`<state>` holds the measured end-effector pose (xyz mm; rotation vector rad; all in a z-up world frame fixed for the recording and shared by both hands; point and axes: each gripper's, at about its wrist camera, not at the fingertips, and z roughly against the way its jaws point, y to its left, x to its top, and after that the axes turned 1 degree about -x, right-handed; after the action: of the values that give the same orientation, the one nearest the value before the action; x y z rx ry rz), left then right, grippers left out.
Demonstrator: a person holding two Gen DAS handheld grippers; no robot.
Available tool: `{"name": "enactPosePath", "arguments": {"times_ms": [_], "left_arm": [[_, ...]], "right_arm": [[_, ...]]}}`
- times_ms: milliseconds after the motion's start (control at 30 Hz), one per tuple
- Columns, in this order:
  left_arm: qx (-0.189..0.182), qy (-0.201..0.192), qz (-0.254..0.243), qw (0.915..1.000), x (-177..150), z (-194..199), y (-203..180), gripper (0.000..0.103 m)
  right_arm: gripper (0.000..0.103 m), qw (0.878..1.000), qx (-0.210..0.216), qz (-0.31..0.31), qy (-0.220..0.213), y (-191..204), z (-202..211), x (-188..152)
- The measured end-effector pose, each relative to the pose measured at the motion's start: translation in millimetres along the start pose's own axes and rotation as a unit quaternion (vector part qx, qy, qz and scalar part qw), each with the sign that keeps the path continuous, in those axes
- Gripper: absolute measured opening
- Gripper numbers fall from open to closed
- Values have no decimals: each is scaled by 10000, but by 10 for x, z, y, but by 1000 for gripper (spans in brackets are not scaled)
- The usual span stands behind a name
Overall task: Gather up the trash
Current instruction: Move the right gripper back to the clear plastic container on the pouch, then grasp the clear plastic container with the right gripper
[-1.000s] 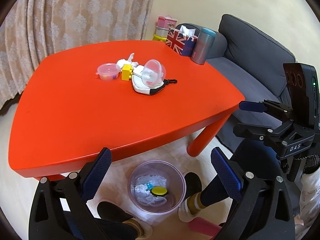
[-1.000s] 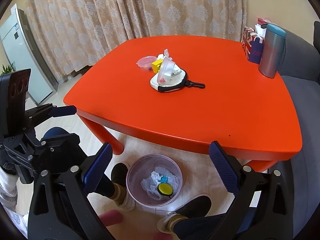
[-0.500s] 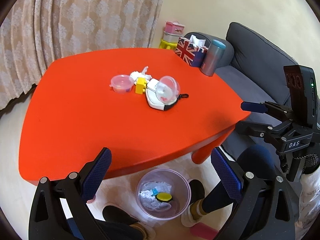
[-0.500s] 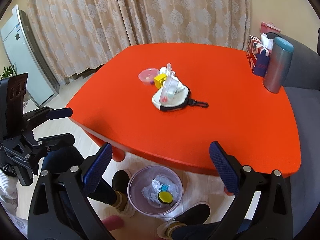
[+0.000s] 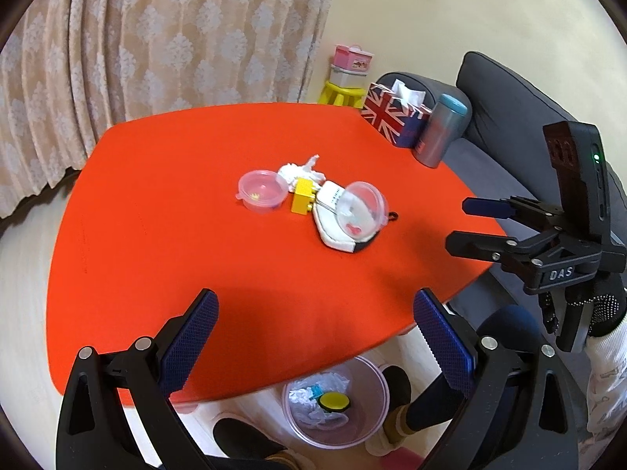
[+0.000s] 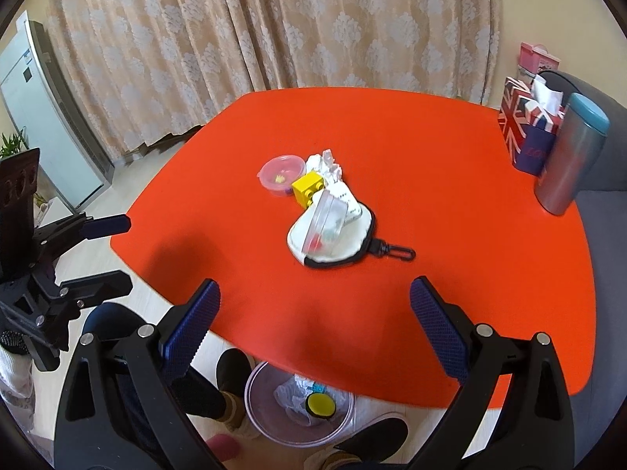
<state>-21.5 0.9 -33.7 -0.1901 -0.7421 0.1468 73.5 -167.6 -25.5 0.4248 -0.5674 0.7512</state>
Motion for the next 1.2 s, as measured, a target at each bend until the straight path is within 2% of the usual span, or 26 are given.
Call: {"name": "enactPosePath", "arguments": {"times_ms": [267,567,967,1200], "left_arm": [[-2,36,55,10000,69,-82,99,96],[-9,79,120,9999,79,-148,172,96],[-62,132,163,9998,89,-242,212,96],[-83,141,165,9997,89,-267,211,96]], "right_arm": [[96,9997,92,7,245,-25,-386,205],[95,9986,217,-156,452,-54,-683,269],[61,9981,204,-233,533,-89,-874,291],[32,9984,155,-181,509,-98,-875,300]]}}
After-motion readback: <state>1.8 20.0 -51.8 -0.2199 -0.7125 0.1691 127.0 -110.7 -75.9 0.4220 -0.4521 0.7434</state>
